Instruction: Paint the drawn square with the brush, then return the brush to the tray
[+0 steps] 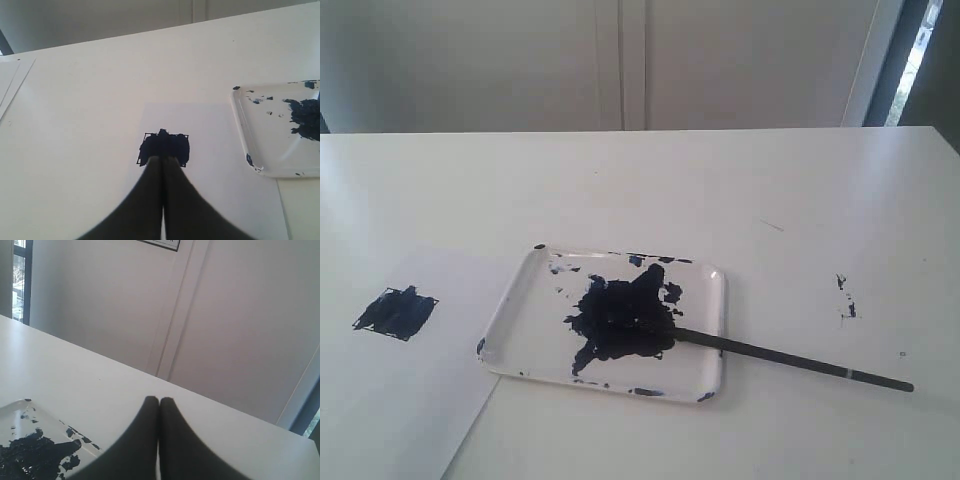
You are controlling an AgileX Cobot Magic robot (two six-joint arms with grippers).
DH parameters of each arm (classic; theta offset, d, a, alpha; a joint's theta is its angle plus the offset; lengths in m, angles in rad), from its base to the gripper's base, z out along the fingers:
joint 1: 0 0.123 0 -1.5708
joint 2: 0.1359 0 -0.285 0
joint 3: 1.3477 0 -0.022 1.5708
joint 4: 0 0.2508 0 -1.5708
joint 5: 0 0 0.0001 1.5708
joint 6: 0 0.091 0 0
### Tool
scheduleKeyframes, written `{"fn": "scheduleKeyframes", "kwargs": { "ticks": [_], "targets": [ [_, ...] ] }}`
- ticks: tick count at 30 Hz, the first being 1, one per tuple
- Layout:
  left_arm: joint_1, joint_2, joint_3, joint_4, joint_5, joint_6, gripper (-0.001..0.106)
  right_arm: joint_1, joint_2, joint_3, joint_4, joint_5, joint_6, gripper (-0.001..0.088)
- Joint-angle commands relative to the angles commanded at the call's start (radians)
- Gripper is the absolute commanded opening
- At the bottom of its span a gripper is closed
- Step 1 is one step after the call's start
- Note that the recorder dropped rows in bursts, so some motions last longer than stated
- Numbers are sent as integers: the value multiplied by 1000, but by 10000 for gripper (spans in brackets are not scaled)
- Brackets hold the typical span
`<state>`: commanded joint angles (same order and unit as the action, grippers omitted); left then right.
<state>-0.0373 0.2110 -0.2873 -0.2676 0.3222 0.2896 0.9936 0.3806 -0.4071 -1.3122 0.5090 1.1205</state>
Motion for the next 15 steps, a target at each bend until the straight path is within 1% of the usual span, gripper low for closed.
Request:
{"fn": "scheduleKeyframes", "kwargs": {
  "ticks": [2,3,5,7,9,15],
  "targets": [
    [-2,0,0,28,8,0,0,0,0,0,0,2,0,0],
    [-2,-2,0,61,11,0,0,0,0,0,0,2,0,0],
    [-2,-5,0,143,11,0,0,0,0,0,0,0,0,0],
    [-5,-5,0,261,11,0,0,0,0,0,0,0,0,0],
    [-5,-13,0,337,11,0,0,0,0,0,0,0,0,0],
    [-5,-13,0,334,11,0,0,0,0,0,0,2,0,0]
  ]
}}
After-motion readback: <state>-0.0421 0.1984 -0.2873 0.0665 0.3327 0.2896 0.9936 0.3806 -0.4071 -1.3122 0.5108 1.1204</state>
